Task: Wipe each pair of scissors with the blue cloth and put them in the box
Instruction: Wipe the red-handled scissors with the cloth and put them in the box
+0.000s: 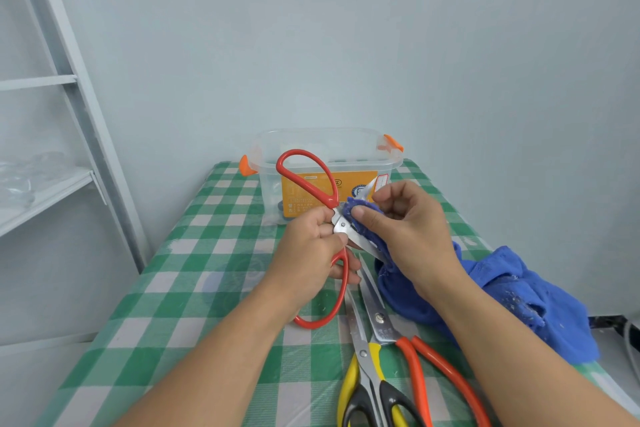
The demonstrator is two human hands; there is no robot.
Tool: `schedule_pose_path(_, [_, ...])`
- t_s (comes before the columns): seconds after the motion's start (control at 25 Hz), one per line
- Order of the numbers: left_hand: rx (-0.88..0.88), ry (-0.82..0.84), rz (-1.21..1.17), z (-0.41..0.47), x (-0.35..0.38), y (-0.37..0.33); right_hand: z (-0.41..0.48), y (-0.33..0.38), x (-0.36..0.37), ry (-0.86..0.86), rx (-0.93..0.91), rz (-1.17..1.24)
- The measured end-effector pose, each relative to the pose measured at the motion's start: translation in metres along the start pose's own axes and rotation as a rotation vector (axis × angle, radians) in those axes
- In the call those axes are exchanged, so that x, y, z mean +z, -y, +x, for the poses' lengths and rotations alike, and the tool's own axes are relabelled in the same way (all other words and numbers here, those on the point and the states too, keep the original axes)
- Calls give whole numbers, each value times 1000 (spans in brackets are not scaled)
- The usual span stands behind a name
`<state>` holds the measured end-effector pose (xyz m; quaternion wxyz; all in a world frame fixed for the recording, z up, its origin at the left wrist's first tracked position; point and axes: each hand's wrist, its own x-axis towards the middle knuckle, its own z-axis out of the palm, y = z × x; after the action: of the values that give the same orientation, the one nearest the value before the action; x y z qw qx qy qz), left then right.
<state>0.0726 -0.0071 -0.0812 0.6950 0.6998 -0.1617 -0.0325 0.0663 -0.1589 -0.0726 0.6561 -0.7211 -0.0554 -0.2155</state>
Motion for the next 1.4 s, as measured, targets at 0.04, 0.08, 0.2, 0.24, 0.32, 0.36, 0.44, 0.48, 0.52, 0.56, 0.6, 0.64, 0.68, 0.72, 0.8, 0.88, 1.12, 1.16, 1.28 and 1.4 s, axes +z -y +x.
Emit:
schedule_pose_path(0.04, [2,3,4,0,0,0,0,0,1,-3,48,-37])
schedule_pose_path(0.08, [6,7,10,-1,1,0,0,0,2,10,92,-61])
schedule_pose_path(0.2, [26,11,14,-1,3,0,1,3,1,76,179,-36])
schedule_pose_path(0.24, [34,8,15,-1,3,0,1,5,1,87,200,-6])
schedule_pose_path(0.32, [41,13,19,0,3,-2,1,7,0,82,235,52])
schedule_pose_path(0.36, [38,26,16,0,2,-3,2,7,-1,65,250,82])
schedule_pose_path(0.44, [29,55,17,0,2,-5,3,8,-2,13,280,139])
schedule_pose_path(0.48, [23,63,21,-1,2,-5,4,8,-4,-11,285,151])
schedule_pose_path(0.52, [20,68,27,-1,3,-6,6,7,-5,-32,283,158])
schedule_pose_path(0.56, [20,73,34,-2,3,-6,7,7,-7,-49,277,162])
schedule_pose_path(0.6, [22,80,38,-2,4,-7,8,6,-9,-64,272,164])
schedule_pose_path(0.64, [23,87,41,-3,4,-7,9,6,-10,-75,266,169])
schedule_pose_path(0.68, [24,92,42,-3,4,-7,9,6,-10,-84,261,176])
schedule_pose_path(0.72, [24,93,45,-3,4,-7,10,5,-11,-95,257,181])
schedule_pose_path(0.8, [22,92,54,-3,3,-7,10,5,-11,-122,256,194])
schedule_pose_path(0.88, [20,91,70,-2,3,-6,11,3,-10,-151,248,199])
schedule_pose_path(1.12, [7,55,52,-3,1,-4,12,2,-14,-254,138,256])
schedule_pose_path(1.16, [6,51,41,-3,-1,-5,11,2,-14,-248,128,256])
schedule_pose_path(1.28, [2,46,29,-2,-2,-5,6,4,-11,-125,150,253])
schedule_pose_path(1.4, [8,41,28,-2,-2,-4,2,7,-8,-39,178,243])
